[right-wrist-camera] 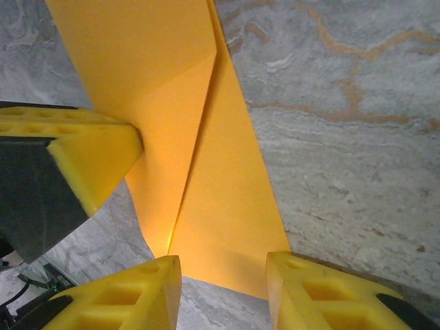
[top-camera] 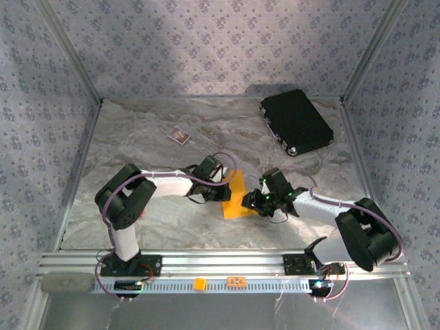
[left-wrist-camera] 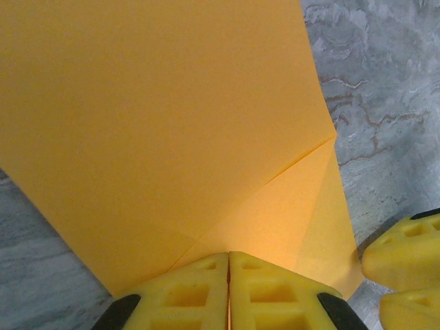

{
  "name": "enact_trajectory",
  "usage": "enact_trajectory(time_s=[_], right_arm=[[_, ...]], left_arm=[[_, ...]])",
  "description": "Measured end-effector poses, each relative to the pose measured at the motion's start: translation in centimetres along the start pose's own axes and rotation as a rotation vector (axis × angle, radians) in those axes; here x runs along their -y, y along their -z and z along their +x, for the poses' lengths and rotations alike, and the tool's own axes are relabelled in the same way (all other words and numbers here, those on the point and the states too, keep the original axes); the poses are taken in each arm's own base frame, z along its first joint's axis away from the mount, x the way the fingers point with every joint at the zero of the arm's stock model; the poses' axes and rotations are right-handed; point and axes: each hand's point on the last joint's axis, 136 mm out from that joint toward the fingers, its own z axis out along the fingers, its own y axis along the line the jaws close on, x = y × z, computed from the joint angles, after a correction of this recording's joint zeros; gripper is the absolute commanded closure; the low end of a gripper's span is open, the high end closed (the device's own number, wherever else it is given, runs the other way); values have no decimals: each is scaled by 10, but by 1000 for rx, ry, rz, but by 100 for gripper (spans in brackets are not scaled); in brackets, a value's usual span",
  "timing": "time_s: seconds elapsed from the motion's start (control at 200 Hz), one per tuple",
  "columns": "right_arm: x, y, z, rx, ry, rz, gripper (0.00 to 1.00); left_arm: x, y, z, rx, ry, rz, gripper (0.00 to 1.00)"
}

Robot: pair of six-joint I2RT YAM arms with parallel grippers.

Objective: Fold a paper plane with a square sheet of paper (pick it up from the middle)

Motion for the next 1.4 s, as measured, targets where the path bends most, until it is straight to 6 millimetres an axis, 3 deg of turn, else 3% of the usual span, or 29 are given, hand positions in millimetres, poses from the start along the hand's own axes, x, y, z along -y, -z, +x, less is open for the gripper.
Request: enact_trajectory(time_s=[1.399], right_arm=[[0,-4,-1,28,-25,-1,57]], left_arm=[[8,-7,-3,15,6,60,94]])
